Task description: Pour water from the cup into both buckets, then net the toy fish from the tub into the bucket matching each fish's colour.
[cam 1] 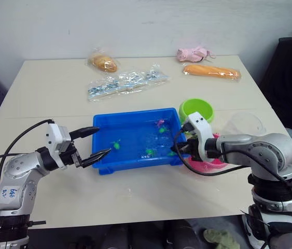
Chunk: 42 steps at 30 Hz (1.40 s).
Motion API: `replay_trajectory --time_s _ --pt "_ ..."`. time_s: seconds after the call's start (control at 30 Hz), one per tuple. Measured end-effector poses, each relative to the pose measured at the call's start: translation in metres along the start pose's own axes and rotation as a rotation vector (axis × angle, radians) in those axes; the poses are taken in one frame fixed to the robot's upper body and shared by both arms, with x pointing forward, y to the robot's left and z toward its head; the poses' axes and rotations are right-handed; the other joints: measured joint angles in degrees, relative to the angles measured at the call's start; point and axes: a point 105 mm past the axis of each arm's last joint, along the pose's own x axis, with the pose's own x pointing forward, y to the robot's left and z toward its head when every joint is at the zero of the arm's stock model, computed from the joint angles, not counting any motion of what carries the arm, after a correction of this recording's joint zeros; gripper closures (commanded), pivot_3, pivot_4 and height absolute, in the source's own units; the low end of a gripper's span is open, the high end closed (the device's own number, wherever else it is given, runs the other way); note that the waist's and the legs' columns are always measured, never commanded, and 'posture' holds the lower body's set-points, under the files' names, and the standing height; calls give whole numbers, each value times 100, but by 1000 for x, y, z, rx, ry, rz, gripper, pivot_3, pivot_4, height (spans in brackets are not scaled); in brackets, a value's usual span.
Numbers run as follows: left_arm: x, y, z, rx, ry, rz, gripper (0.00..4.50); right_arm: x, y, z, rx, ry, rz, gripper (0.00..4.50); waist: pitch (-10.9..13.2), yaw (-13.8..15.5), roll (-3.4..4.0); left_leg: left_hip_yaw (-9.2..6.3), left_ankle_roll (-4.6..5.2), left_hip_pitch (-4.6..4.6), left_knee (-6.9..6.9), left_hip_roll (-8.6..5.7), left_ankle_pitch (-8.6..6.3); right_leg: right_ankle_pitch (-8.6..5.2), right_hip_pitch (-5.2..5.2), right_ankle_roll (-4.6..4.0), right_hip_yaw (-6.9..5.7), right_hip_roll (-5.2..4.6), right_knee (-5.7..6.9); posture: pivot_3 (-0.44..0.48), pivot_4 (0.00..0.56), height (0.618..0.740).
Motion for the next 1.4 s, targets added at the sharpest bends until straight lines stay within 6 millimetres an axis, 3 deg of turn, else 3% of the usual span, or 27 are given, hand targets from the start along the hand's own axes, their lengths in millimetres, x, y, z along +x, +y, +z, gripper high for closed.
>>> replay_trajectory --time_s 0.33,0.63,1.07,1.4 --pt "-1 0 -2 -6 4 5 29 -17 -9 7 -49 -2 -15 4500 0 10 0 -1 0 0 0 0 0 0 0 0 0 0 -1 0 150 740" --pt "-1 0 -2 -6 3 6 29 -16 -21 11 -14 -39 -44 4500 0 12 0 0 0 0 0 0 0 0 0 0 -1 0 -1 0 150 740" --pt "3 1 1 5 -11 0 29 -6 -37 0 148 -11 -104 4500 0 12 0 2 -1 -1 0 0 0 0 0 0 0 0 0 0 150 740" --pt "8 0 1 2 -21 -1 29 -3 -53 14 239 -78 -212 4500 0 13 0 2 -1 -1 0 -1 0 0 -1 0 0 0 0 0 150 740"
